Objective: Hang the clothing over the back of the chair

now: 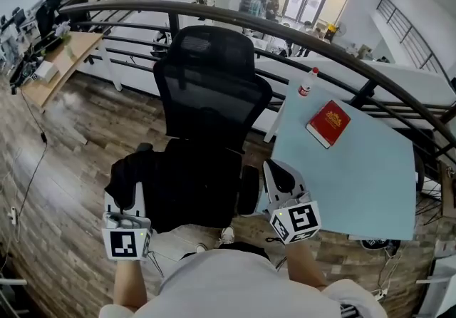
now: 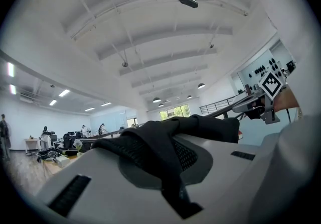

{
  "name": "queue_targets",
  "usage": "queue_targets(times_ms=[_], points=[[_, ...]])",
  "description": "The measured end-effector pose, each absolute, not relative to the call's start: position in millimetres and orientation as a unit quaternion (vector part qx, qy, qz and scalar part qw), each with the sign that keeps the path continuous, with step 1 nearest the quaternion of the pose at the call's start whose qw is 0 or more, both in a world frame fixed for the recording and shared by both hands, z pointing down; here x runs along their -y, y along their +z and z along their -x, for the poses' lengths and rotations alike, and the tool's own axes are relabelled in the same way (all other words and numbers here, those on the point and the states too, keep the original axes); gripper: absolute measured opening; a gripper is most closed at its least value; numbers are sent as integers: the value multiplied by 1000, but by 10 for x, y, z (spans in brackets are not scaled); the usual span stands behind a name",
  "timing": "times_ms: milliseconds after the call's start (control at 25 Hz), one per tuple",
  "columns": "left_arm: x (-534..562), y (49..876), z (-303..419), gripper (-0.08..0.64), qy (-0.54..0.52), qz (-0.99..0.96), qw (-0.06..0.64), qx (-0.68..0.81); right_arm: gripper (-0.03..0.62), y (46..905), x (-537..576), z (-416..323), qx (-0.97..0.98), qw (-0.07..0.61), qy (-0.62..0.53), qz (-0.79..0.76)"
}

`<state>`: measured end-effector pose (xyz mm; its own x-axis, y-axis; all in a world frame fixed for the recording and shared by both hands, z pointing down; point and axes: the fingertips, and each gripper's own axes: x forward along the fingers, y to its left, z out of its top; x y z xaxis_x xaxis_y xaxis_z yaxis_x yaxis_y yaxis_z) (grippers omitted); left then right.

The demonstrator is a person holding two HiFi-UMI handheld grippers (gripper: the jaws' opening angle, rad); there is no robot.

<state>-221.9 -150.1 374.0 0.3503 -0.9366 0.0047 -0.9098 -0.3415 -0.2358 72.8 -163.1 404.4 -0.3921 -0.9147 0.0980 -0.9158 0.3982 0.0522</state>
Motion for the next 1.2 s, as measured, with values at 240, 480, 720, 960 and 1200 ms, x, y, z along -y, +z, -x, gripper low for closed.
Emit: queue_targets(times_ms=[240,480,720,960,1200], points=[[1792,3833,2200,35,-77,805,86,-582,18,4160,1906,-725,844,65,13,-533],[2048,3839,2109,35,-77,803,82,-586,18,4187,2068,-710,855,72,16,-514],[2341,3630,1992,35,-69,803,106,-582,18,4181,2157,-843,855,65,14,-514],[2761,3355,1783,35,-59,808,142,-569,18,4250,2244,-938,857,53,22,-512],[3338,3157,1609,35,-53,806,160,-567,18,4226,2328,-951,867,43,21,-497]])
